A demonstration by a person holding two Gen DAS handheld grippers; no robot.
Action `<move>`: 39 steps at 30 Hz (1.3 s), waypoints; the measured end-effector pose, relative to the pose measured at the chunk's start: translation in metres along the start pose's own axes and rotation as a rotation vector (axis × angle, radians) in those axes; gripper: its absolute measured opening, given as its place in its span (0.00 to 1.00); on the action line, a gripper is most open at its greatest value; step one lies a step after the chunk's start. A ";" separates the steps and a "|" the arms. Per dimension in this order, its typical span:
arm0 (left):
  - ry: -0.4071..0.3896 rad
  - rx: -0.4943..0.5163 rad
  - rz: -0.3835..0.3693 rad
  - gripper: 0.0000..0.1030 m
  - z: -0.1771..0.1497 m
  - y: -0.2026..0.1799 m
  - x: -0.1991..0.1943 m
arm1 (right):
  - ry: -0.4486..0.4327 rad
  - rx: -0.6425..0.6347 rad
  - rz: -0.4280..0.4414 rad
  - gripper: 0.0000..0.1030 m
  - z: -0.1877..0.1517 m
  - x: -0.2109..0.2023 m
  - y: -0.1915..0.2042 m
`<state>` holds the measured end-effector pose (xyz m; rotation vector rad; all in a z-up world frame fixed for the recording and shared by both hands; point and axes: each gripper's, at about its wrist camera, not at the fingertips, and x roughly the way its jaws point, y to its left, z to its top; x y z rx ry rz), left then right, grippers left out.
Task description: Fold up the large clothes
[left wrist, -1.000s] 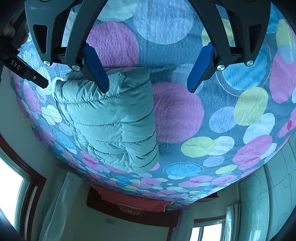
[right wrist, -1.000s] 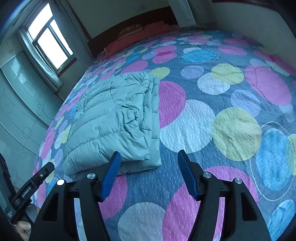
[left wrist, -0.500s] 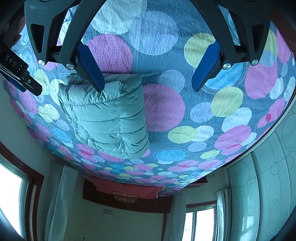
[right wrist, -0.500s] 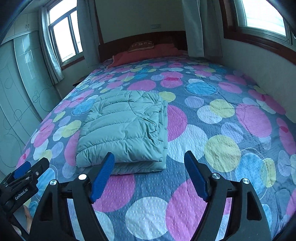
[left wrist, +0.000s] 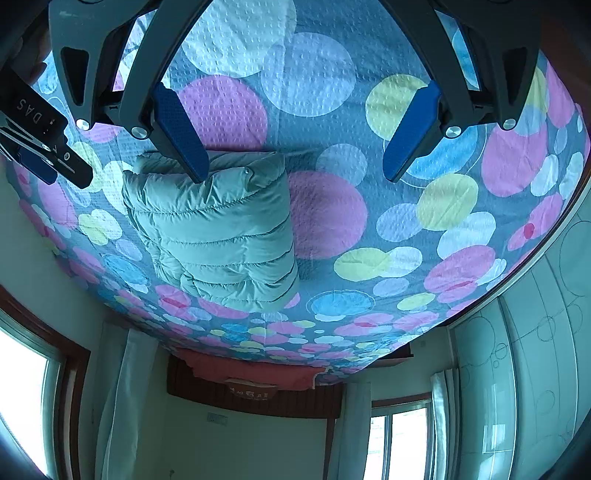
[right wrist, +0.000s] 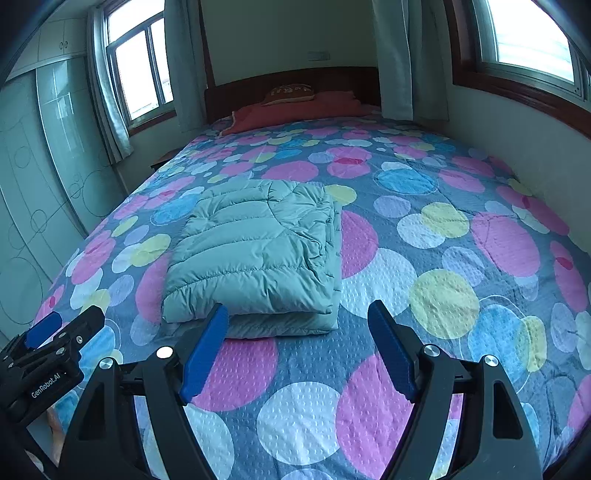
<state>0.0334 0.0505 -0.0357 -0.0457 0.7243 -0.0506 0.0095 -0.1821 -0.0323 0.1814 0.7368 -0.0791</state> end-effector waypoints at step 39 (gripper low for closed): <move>-0.026 0.016 0.023 0.92 0.001 -0.008 -0.007 | -0.013 -0.009 0.001 0.74 0.002 -0.007 0.003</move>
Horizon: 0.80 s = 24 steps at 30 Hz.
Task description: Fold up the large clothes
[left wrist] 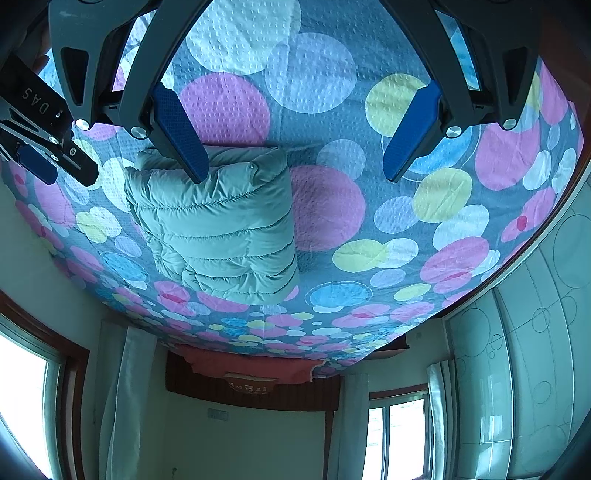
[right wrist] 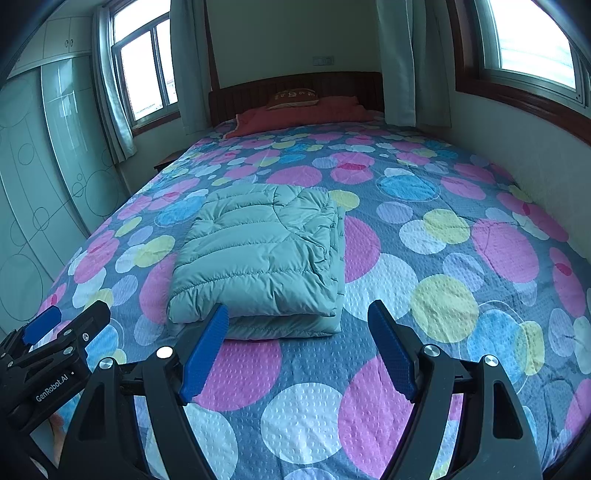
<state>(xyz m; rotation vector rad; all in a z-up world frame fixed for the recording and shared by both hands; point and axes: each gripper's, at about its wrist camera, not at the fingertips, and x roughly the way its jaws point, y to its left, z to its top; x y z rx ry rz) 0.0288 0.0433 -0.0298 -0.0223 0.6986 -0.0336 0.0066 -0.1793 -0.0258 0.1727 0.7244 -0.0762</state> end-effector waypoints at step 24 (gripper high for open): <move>-0.010 0.005 0.023 0.92 0.003 -0.003 -0.002 | 0.002 -0.004 0.000 0.74 0.000 0.001 0.001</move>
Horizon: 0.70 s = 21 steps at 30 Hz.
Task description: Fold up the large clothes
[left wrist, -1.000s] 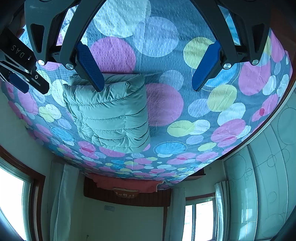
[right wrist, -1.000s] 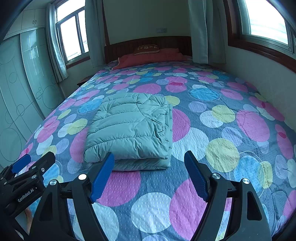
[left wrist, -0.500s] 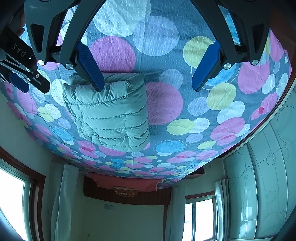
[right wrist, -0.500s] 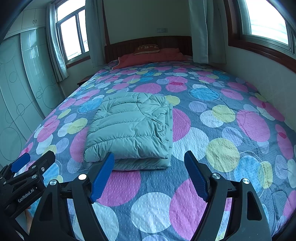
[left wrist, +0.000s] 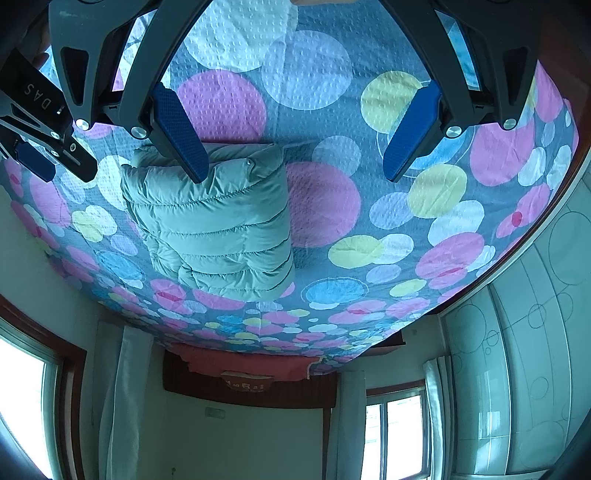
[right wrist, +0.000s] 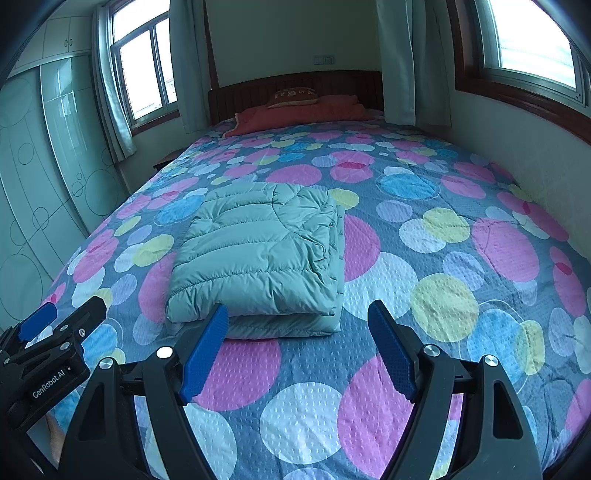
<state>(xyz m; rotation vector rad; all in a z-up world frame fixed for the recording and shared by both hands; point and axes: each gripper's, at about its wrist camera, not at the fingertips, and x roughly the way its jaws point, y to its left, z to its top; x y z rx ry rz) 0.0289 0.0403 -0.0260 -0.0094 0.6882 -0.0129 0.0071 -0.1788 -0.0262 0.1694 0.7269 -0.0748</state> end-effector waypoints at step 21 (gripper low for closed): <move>0.003 0.001 -0.002 0.98 -0.002 -0.005 0.006 | 0.013 0.000 0.001 0.74 -0.004 0.008 -0.002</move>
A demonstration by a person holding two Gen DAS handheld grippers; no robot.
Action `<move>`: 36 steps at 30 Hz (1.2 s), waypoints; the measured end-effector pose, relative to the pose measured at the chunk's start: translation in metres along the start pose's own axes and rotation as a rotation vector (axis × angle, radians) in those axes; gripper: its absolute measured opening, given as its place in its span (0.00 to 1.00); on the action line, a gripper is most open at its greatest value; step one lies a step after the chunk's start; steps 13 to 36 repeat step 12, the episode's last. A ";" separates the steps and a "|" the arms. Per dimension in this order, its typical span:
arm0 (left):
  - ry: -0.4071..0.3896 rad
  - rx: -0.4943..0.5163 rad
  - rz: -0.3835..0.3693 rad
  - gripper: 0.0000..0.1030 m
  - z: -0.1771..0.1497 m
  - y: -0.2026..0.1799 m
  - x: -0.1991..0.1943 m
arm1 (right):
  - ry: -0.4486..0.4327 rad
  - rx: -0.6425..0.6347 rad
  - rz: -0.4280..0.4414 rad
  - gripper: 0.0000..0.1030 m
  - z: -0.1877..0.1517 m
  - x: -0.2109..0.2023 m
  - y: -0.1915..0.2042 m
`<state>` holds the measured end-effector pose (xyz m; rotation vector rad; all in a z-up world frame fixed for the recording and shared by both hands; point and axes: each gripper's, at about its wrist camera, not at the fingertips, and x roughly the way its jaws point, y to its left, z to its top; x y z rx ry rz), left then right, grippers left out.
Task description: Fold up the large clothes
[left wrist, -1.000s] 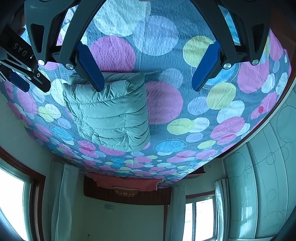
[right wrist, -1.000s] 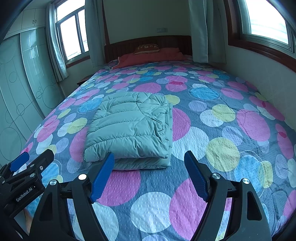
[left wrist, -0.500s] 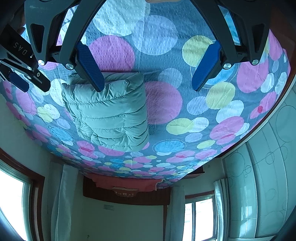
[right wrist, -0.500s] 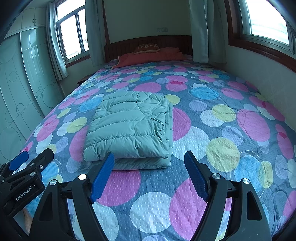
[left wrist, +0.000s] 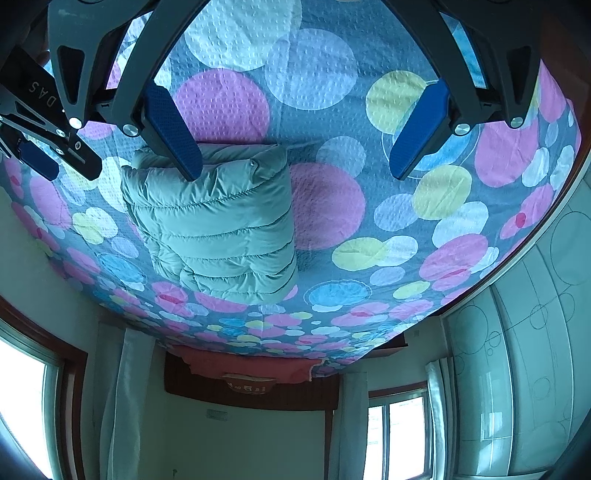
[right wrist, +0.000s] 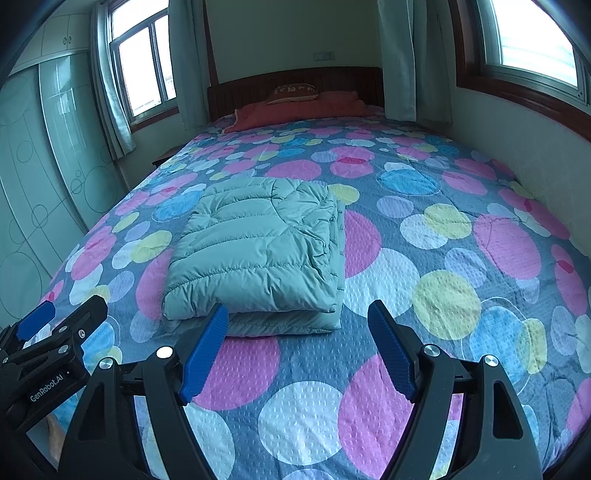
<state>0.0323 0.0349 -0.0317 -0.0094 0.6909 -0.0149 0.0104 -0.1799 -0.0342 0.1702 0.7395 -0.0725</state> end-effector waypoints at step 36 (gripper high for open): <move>0.060 -0.006 0.041 0.98 0.003 0.026 0.048 | 0.026 0.035 -0.025 0.74 0.003 0.022 -0.029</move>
